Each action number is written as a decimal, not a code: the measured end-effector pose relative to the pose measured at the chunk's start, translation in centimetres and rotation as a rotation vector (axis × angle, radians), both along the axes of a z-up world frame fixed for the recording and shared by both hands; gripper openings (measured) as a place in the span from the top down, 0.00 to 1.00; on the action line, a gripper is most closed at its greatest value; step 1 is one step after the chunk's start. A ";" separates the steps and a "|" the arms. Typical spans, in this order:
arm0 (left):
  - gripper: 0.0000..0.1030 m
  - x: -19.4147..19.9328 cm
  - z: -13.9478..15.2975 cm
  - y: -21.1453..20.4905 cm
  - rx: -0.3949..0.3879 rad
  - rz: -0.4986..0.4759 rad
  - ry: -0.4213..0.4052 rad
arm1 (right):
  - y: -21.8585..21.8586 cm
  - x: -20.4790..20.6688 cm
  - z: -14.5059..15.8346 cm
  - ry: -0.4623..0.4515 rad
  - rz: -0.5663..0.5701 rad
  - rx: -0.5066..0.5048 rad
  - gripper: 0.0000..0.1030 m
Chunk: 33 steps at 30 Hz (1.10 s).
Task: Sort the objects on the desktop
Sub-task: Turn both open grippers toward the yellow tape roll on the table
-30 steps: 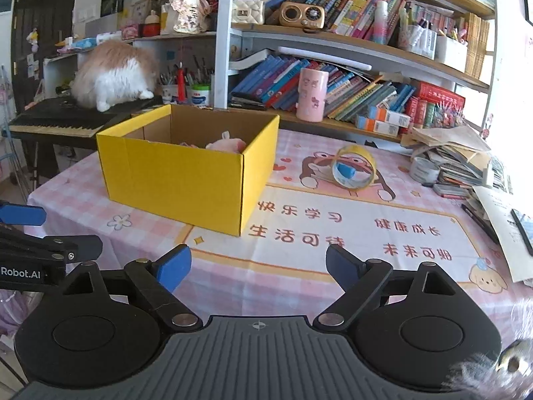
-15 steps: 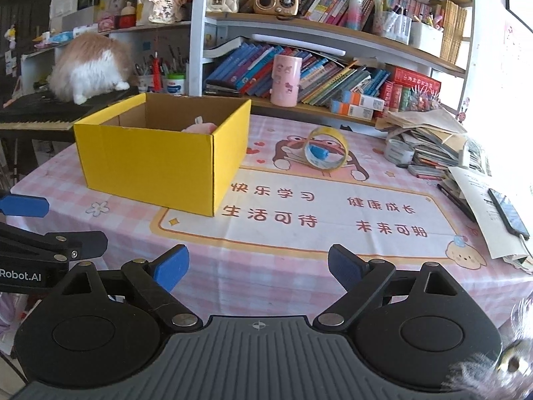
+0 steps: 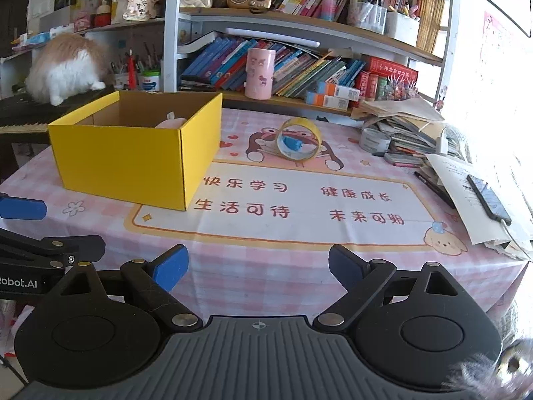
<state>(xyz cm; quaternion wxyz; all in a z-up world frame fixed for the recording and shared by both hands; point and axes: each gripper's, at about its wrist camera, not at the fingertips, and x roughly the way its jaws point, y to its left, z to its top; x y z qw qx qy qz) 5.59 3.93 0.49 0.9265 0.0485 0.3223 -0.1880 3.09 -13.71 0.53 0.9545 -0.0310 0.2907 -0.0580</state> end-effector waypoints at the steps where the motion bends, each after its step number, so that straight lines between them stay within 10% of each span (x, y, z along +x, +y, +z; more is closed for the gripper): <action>1: 0.12 0.2 0.0 -0.1 -0.003 -0.003 0.000 | 0.0 0.1 0.0 -0.001 -0.001 -0.005 0.12; 33: 0.12 8.1 0.2 -9.0 0.003 -0.105 -0.035 | -8.0 6.7 0.0 -0.011 -0.070 -0.023 0.12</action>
